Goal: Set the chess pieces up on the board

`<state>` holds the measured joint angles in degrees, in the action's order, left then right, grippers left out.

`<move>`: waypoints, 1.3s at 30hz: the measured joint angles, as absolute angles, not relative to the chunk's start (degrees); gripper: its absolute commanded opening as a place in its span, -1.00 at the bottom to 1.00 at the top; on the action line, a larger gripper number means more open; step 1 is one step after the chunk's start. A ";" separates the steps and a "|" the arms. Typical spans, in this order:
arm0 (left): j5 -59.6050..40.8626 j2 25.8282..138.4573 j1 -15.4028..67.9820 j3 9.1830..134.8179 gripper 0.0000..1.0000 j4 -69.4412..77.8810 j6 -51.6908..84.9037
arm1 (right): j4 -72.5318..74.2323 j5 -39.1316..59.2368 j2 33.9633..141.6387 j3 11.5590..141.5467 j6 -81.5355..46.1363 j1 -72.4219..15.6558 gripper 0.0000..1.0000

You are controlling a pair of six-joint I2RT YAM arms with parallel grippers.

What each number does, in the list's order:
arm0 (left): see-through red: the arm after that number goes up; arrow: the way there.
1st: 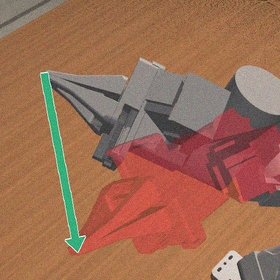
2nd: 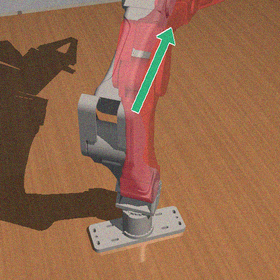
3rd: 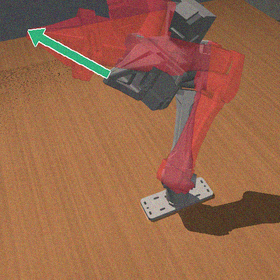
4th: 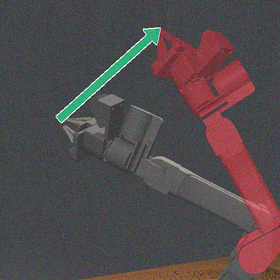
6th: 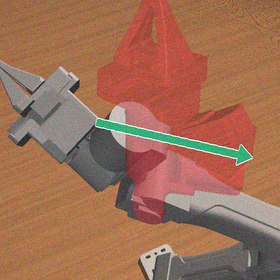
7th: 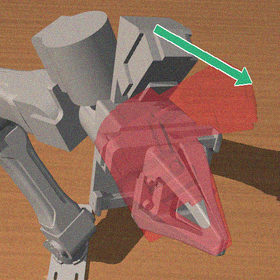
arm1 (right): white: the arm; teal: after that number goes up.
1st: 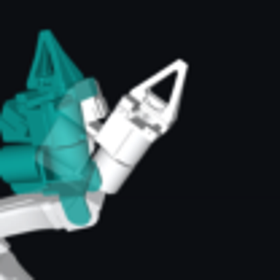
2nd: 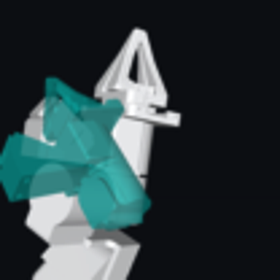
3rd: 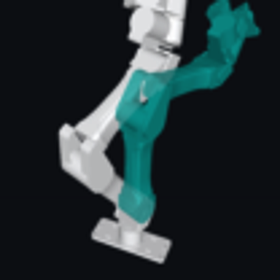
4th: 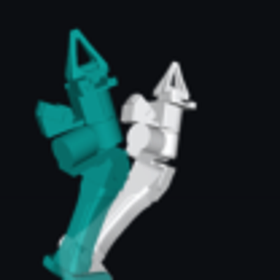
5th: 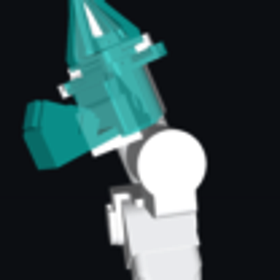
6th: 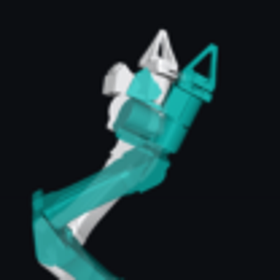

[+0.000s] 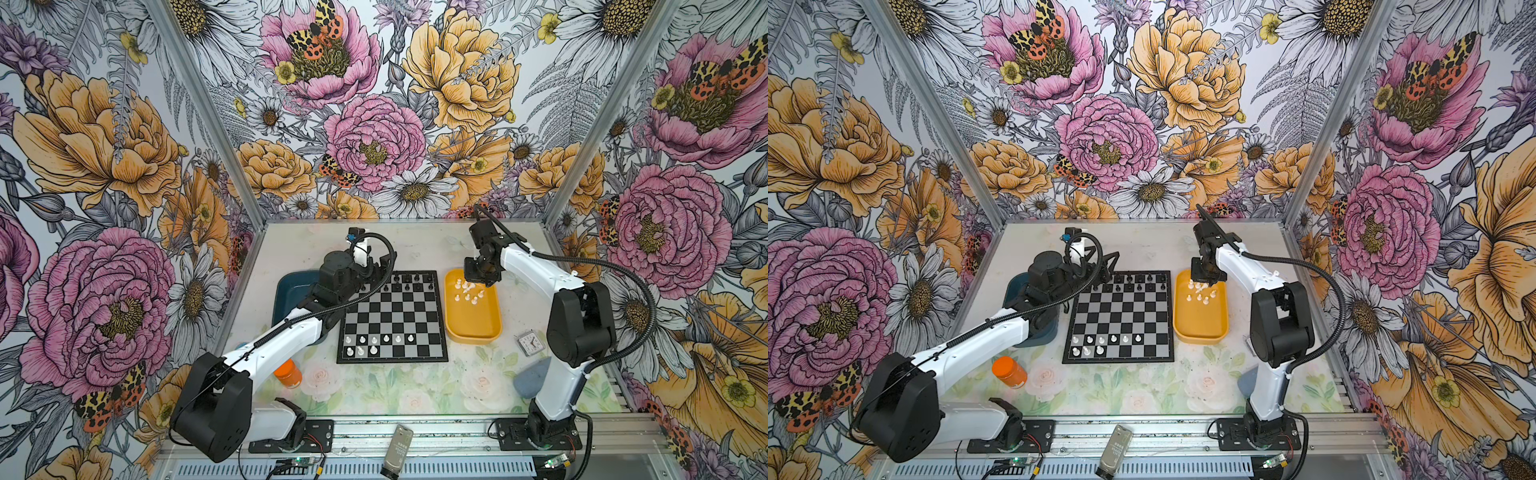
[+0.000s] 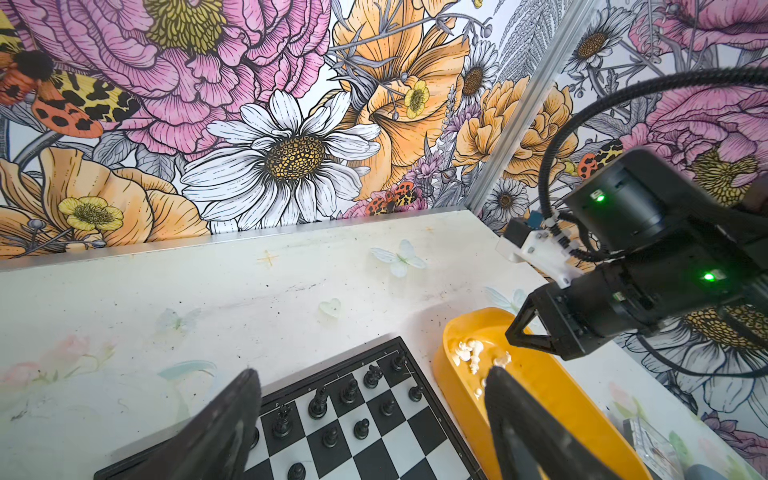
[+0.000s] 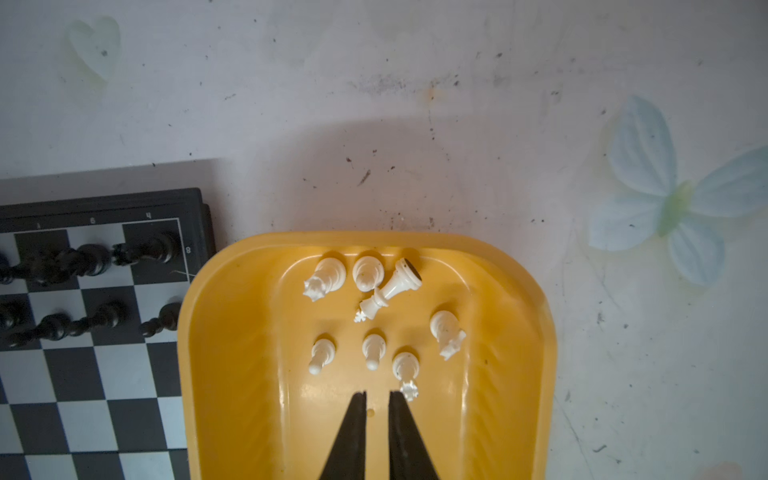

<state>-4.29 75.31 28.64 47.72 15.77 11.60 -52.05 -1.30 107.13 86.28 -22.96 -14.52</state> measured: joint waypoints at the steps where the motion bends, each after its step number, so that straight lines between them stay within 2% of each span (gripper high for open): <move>1: -4.29 75.24 28.64 47.72 0.71 15.77 11.60 | -51.64 -1.21 107.55 86.28 -22.92 -14.52 -0.65; 39: -3.44 75.11 28.67 47.72 0.71 14.37 11.55 | -44.84 -0.21 116.07 87.66 -22.59 -13.67 -0.57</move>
<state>-3.44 75.11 28.67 47.72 14.37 11.55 -44.84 -0.21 116.07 87.66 -22.59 -13.67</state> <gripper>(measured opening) 0.857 0.216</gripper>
